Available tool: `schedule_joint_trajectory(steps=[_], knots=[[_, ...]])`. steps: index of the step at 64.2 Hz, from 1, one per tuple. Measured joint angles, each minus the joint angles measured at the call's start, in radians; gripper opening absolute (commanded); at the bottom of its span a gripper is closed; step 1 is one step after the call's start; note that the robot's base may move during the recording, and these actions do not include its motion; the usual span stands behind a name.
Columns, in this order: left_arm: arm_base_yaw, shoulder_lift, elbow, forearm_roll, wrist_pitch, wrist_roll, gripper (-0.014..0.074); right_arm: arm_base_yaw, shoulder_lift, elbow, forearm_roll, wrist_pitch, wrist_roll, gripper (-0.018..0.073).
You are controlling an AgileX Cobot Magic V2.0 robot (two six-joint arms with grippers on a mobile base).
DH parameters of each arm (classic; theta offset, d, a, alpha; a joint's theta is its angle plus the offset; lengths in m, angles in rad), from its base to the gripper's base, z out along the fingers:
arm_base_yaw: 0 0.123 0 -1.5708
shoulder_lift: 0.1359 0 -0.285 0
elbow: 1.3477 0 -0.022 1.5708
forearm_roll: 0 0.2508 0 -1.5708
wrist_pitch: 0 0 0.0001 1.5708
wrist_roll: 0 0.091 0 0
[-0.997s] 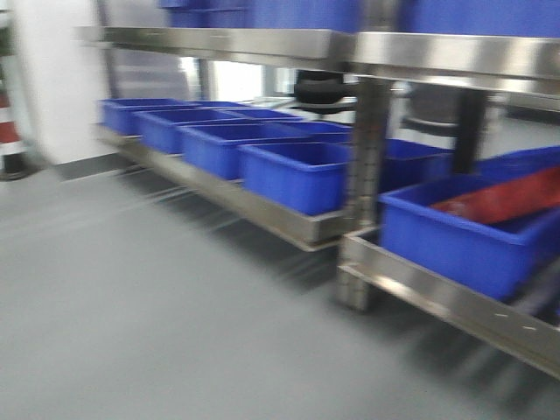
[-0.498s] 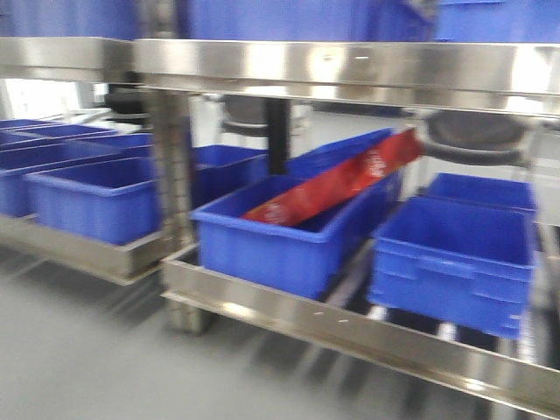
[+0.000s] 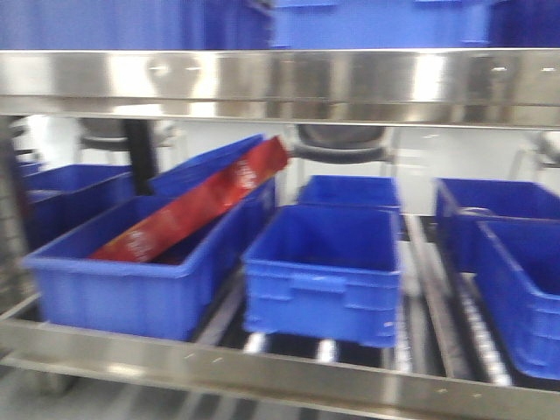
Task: Place valve from conveyor to right shelf box
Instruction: 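Drive the base to the steel shelf of blue boxes, holding valves, then extend both held valves over the blue boxes on the shelf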
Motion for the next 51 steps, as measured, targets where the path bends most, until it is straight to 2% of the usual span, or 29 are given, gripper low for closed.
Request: schedule_joint_trajectory(steps=[51], knots=[[0.0,0.0,0.0,-0.002,0.0,0.0,-0.0111,0.0,0.0,0.0,0.0,0.0,0.0,-0.0154]])
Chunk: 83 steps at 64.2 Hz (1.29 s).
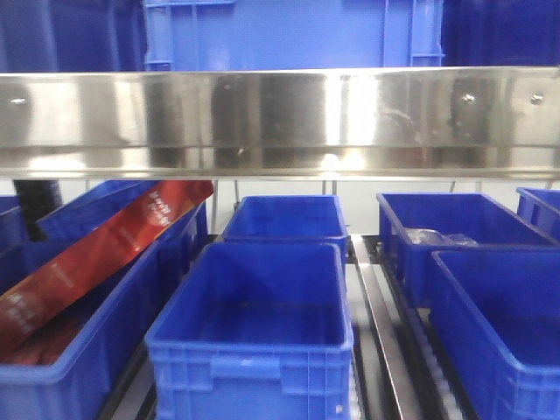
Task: Place valve from conveyor to right shelf box
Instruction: 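Extend both held valves over the blue boxes on the shelf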
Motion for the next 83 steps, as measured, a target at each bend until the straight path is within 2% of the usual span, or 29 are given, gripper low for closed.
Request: schedule_joint_trajectory(steps=[83], knots=[[0.0,0.0,0.0,0.0,0.0,0.0,-0.0111,0.0,0.0,0.0,0.0,0.0,0.0,-0.0154]])
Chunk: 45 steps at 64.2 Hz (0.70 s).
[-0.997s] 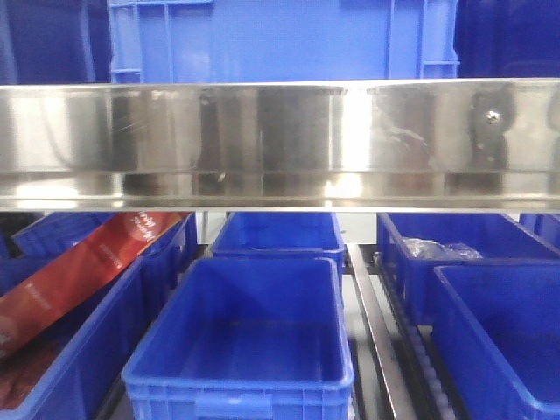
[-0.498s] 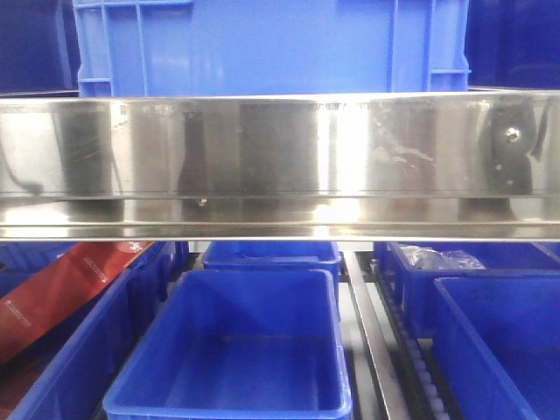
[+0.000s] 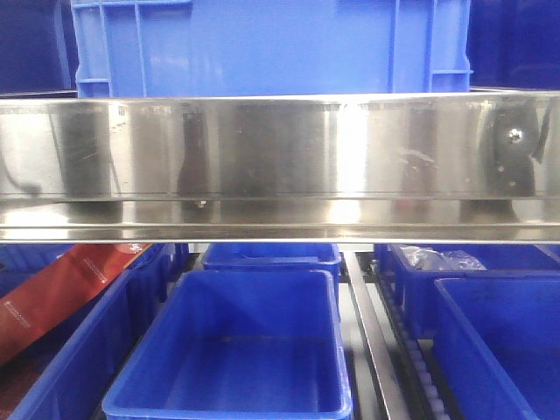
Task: Place valve from conveyor to right shelf box
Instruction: 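Extend both held valves over the blue boxes on the shelf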
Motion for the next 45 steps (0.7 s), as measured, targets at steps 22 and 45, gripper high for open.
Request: schedule_joint_trajectory(steps=[22,45], knots=[[0.0,0.0,0.0,0.0,0.0,0.0,-0.0111,0.0,0.0,0.0,0.0,-0.041,0.0,-0.0154],[0.0,0.0,0.0,0.0,0.0,0.0,-0.0111,0.0,0.0,0.0,0.0,-0.136,0.0,-0.0154]])
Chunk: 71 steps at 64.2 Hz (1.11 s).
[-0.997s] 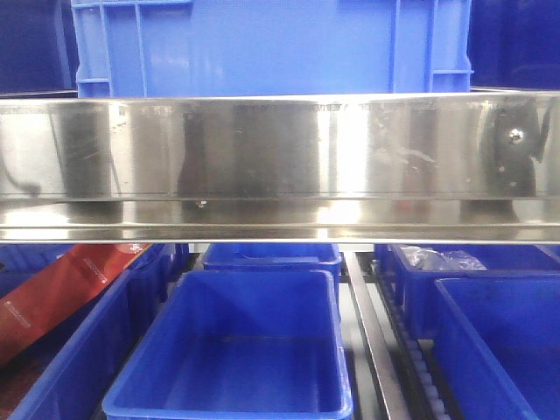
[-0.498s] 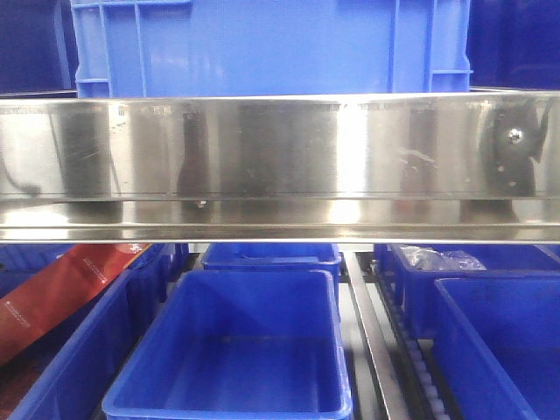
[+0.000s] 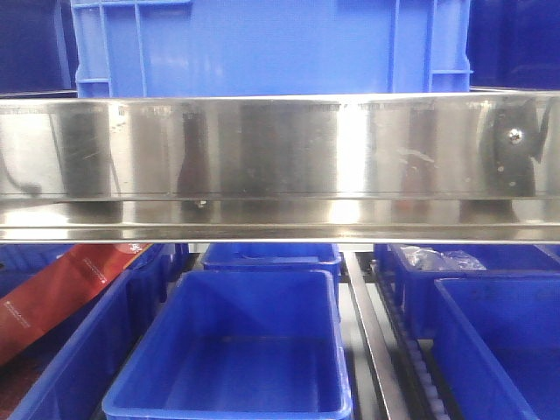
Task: Place valve from conveyor to right shelf box
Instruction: 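Extend both held valves over the blue boxes on the shelf, then lower the left gripper into a blue box and open it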
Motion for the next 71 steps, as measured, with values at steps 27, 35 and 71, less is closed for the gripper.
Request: schedule_joint_trajectory(steps=[27,35,71], knots=[[-0.013,0.034,-0.035,-0.077,-0.017,0.0,-0.0111,0.0,0.002,-0.003,0.072,-0.044,0.0,-0.0154],[-0.08,0.096,-0.129,-0.079,-0.019,0.012,-0.0111,0.031,0.033,-0.052,0.123,-0.073,0.0,-0.0154],[-0.373,0.474,-0.324,-0.104,-0.066,0.024,-0.0111,0.26,0.393,-0.296,0.152,-0.122,0.0,-0.0154]])
